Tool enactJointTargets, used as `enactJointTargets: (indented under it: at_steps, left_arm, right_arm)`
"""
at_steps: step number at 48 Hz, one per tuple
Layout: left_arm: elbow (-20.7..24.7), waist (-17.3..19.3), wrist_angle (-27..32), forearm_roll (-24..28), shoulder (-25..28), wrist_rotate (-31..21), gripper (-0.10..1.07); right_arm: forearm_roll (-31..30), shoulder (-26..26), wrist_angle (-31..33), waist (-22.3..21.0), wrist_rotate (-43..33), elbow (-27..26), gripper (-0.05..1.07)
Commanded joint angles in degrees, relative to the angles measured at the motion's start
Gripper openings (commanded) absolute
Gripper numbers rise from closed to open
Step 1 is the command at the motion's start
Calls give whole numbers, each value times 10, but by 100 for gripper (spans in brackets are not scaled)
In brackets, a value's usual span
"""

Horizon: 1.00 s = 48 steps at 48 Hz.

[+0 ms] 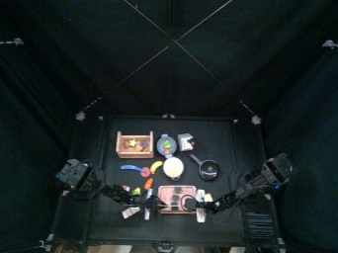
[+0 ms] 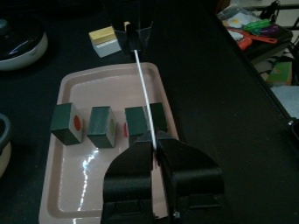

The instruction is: Cut sushi piece

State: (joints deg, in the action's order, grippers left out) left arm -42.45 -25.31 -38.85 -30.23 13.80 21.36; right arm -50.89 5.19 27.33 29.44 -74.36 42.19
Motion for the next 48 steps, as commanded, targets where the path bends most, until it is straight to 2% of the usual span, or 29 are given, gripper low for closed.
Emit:
enactJointTargets:
  at_steps: [1,48]
  left_arm:
    - [16,-3,-10,3,-11,2,36]
    - [14,1,-18,4,-11,3,36]
  right_arm:
    - [-4,14,1,-5,-2,-16,50]
    - [-4,21,9,-6,2,-15,50]
